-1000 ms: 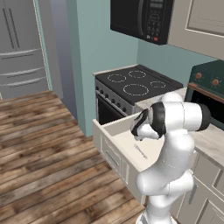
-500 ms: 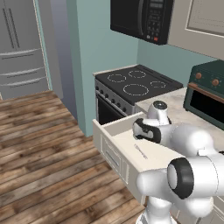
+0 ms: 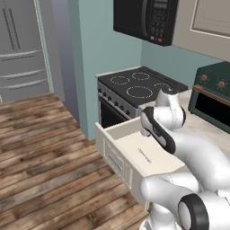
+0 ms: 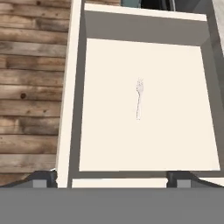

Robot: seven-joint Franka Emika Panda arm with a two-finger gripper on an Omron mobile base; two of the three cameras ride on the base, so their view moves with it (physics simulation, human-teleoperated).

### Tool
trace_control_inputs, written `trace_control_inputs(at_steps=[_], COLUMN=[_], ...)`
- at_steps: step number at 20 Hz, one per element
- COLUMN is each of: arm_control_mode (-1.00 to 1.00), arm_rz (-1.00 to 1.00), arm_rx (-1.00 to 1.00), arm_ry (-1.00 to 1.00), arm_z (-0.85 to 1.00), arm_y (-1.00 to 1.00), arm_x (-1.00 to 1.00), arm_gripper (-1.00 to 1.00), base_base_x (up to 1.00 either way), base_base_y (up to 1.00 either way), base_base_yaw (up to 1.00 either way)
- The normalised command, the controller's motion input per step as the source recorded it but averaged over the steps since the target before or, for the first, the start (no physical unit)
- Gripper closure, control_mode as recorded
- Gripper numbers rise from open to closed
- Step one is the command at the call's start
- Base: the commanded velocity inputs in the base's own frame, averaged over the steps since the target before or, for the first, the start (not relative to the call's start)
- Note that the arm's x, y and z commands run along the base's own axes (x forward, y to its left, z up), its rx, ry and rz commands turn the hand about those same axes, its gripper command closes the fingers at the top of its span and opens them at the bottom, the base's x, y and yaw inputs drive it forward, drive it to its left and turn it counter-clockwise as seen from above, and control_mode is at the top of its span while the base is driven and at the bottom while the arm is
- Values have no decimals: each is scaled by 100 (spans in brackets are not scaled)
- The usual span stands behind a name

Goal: Pick up the metallic utensils from the counter and place them in the open drawer. Make sure not to pick up any wooden utensils.

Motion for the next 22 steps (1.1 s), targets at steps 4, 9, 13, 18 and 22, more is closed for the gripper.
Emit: trace_control_inputs(at_steps=[4,9,13,18,22], arm_control_mode=[-100,-100,-100,-100,100], arm_rz=[4,2,0,0,0], arm_rx=[2,0,0,0,0], arm_ry=[6,0,0,0,0], arm_z=[37,0,0,0,0], arm_y=[0,1,0,0,0], arm_x=[-74,-9,0,0,0], arm_gripper=[-100,-100,-100,-100,-100], base_base_x=[0,0,0,0,-49], base_base_y=[0,0,0,0,5], base_base_yaw=[0,0,0,0,1])
